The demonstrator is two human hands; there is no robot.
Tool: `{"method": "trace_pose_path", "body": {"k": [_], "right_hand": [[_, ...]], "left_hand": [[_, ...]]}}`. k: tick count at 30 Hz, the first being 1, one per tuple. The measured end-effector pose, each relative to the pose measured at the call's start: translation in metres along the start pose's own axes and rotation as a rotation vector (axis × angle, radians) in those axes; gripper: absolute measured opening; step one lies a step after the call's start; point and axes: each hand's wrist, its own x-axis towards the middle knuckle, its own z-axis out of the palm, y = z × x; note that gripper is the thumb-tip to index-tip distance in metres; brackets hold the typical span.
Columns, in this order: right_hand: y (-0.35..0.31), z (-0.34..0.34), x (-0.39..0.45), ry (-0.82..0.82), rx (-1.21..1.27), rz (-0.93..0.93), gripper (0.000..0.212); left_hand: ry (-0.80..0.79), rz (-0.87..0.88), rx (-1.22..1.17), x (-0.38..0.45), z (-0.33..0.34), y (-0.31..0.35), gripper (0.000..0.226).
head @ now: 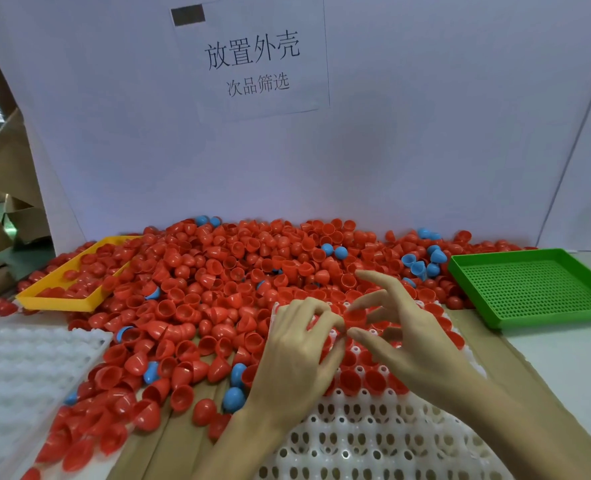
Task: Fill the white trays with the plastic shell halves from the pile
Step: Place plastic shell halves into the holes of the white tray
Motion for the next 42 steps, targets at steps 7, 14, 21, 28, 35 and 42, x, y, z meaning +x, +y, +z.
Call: {"method": "trace_pose_path", "body": {"k": [7, 14, 21, 28, 35, 42], "right_hand": [[0.0, -0.005, 0.0, -0.024, 0.047, -0.017, 0.085], [0.0, -0.005, 0.0, -0.066, 0.002, -0.033, 0.061], [-0.001, -0.004, -0.002, -0.083, 0.045, -0.068, 0.048], [-0.001, 0.001, -0.002, -0.075, -0.026, -0.104, 0.044], [0.0, 0.001, -0.003, 0.011, -0.033, -0.002, 0.019], [0.001, 0.004, -0.004, 0.048, -0.064, 0.056, 0.007]], "left_hand": [[0.044, -0.228, -0.378, 0.0, -0.013, 0.0, 0.036], [0.041, -0.396, -0.558, 0.002, -0.024, 0.008, 0.035], [-0.001, -0.577, -0.685, 0.006, -0.026, 0.008, 0.008], [-0.145, -0.691, -0.841, 0.008, -0.028, 0.007, 0.027], [-0.229, -0.724, -0.932, 0.007, -0.026, 0.008, 0.031], [-0.283, -0.728, -1.008, 0.009, -0.029, 0.008, 0.019]]}}
